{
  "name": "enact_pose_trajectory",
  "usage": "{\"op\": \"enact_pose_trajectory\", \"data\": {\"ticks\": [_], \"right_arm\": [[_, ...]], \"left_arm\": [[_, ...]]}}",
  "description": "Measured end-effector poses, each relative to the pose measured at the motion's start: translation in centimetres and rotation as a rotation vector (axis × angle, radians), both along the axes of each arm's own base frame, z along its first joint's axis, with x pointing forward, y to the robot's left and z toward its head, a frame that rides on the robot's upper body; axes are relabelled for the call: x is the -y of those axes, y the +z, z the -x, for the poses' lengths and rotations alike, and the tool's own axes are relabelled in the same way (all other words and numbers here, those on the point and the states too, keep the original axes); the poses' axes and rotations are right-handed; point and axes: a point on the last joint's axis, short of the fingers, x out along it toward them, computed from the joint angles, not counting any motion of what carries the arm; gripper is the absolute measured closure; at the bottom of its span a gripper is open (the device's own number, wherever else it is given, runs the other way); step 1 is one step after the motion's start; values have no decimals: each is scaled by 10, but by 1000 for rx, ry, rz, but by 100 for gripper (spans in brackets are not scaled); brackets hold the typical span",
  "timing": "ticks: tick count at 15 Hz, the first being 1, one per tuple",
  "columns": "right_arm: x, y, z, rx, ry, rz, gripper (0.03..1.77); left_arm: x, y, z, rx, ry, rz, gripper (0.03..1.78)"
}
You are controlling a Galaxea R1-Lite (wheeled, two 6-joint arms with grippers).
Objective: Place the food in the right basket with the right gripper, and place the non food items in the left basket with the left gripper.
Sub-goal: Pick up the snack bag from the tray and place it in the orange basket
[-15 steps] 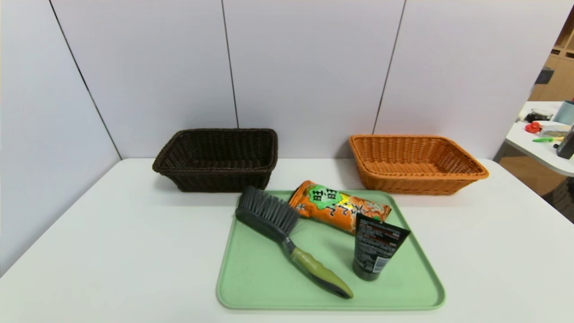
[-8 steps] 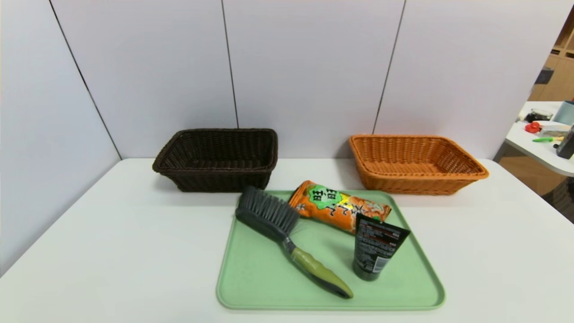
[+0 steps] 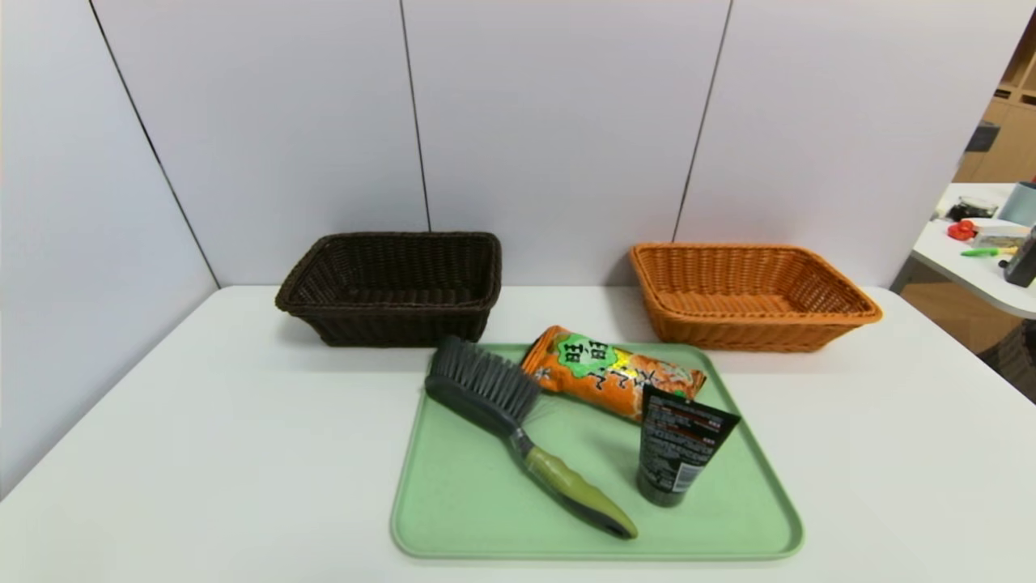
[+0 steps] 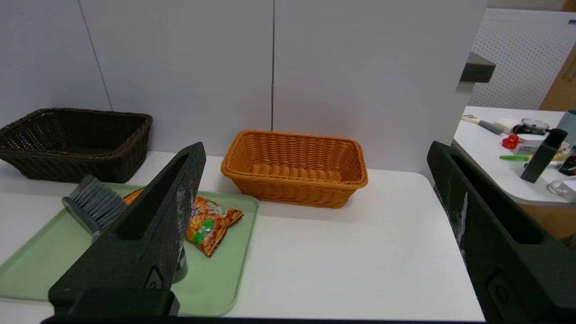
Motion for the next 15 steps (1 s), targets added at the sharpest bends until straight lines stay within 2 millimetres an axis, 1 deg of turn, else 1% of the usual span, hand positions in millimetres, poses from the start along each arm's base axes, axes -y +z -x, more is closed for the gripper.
{"op": "enact_pose_trajectory", "data": {"ticks": [2, 3, 4, 6, 8, 10, 12, 15], "right_arm": [[0, 16, -19, -82, -1, 16, 10], [0, 22, -31, -128, 1, 20, 10], [1, 27, -44, -163, 7, 23, 10], [0, 39, -71, -213, 27, 28, 10], [-2, 53, -99, -247, 60, 34, 10], [-7, 63, -128, -291, 108, 44, 10], [-15, 64, -158, -362, 153, 60, 10], [-32, 55, -210, -474, 213, 81, 10]], "left_arm": [[0, 41, -18, -17, 10, -8, 12], [0, 58, -32, -37, 14, -12, 12], [0, 72, -49, -67, 17, -18, 12], [0, 92, -86, -131, 19, -27, 12], [1, 99, -121, -197, 2, -44, 12], [7, 99, -150, -254, -52, -57, 12], [15, 96, -175, -309, -97, -67, 12], [28, 92, -208, -377, -130, -76, 12]]}}
